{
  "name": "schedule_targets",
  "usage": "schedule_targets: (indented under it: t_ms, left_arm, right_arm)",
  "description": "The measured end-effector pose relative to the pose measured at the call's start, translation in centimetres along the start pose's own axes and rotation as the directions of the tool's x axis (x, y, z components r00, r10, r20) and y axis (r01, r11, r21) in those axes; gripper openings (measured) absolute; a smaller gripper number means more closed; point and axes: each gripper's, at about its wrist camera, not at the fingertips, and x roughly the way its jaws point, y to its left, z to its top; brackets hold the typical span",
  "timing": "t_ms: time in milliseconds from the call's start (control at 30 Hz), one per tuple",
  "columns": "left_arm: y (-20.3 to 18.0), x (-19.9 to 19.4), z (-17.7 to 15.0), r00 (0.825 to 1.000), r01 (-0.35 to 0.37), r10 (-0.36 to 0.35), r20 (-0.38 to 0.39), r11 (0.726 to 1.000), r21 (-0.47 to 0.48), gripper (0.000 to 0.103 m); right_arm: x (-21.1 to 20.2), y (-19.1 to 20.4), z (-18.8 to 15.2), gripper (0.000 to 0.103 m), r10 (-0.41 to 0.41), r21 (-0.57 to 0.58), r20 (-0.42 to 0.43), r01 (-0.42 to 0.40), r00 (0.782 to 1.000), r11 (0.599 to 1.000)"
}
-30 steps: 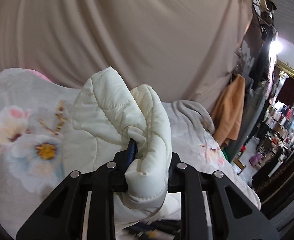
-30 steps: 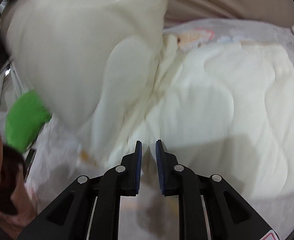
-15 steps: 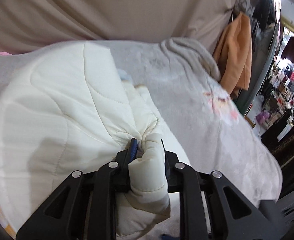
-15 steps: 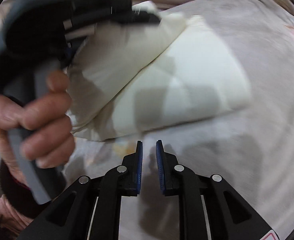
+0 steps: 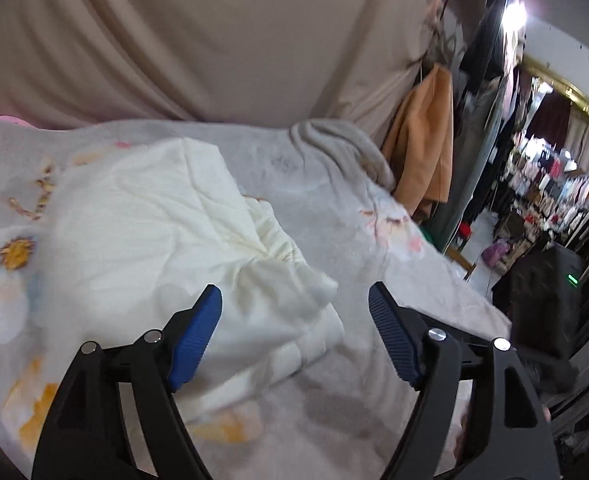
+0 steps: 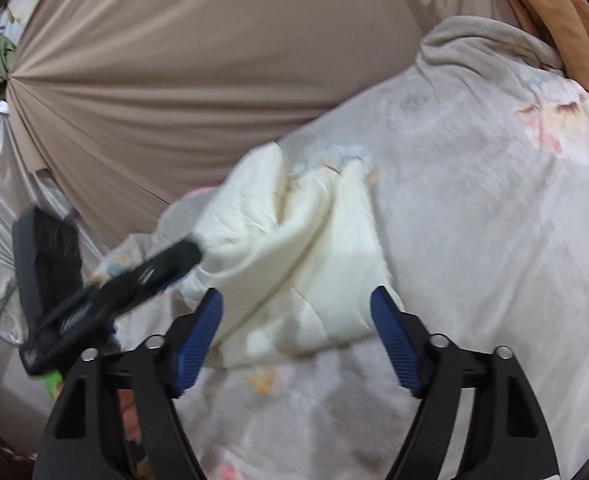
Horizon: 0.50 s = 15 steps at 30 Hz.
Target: Fold large clothes
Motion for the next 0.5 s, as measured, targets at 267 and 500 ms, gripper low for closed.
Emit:
schedule_targets:
  t_ms: [267, 500]
  left_arm:
    - [6.8, -4.1, -3.3, 0.983, -0.181, 0.18, -0.017, 0.973, -0.14, 0.084]
    - [9.3, 0.2, -7.2, 0.953, -0.271, 0.245, -0.178, 0.952, -0.142, 0.084]
  right_arm:
    - [6.9, 3.4, 3.6, 0.086, 0.076, 0.033, -0.169, -0.071, 0.983, 0.997]
    - [13.0, 6.3, 3.3, 0.078, -0.031, -0.045, -0.265, 0.019, 0.964, 0.999]
